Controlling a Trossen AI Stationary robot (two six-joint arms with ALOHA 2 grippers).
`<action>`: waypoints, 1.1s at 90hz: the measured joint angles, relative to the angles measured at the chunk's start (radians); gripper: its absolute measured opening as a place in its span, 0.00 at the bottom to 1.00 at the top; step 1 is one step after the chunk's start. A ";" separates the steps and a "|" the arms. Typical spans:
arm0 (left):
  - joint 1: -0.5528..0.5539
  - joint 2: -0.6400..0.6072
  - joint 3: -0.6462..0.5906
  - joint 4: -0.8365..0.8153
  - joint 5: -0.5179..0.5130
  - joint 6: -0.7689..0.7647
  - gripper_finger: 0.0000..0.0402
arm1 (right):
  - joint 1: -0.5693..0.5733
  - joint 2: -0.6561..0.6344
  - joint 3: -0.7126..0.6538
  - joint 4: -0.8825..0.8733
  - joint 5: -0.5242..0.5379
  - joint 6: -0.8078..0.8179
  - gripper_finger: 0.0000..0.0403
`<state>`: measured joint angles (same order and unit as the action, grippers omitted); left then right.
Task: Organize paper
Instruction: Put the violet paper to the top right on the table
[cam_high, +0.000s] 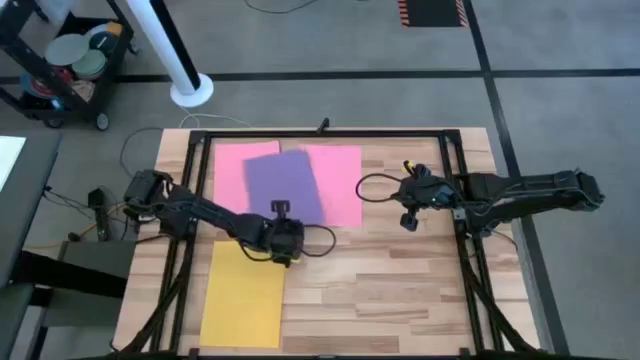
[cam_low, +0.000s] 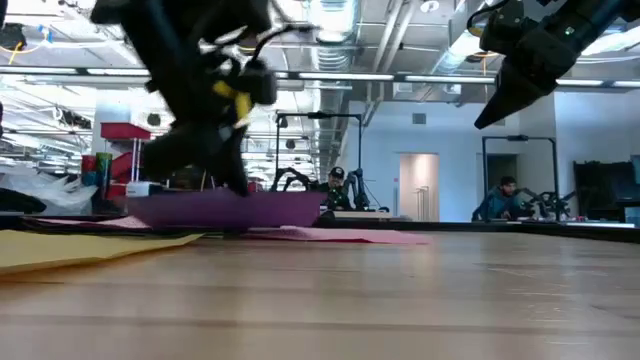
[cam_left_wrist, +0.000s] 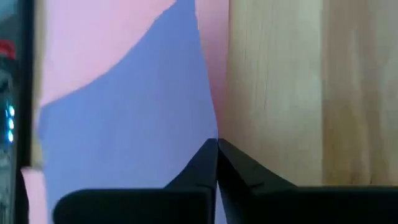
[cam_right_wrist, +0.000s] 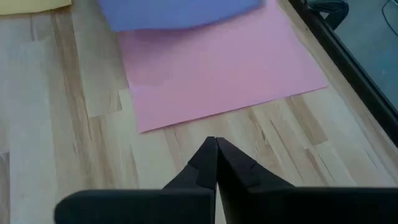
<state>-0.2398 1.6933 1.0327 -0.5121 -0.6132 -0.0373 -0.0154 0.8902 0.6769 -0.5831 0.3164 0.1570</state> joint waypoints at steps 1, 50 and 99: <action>0.002 0.000 0.004 0.010 0.000 0.009 0.00 | 0.000 0.000 0.000 0.000 0.000 0.000 0.00; 0.170 0.037 0.035 0.635 0.351 0.187 0.00 | 0.000 0.000 0.000 -0.008 0.028 0.000 0.00; 0.217 0.445 0.335 0.862 0.661 0.148 0.00 | 0.000 -0.001 0.000 -0.010 0.031 0.000 0.00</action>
<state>-0.0231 2.1382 1.3674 0.3503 0.0474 0.1112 -0.0154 0.8894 0.6773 -0.5930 0.3473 0.1570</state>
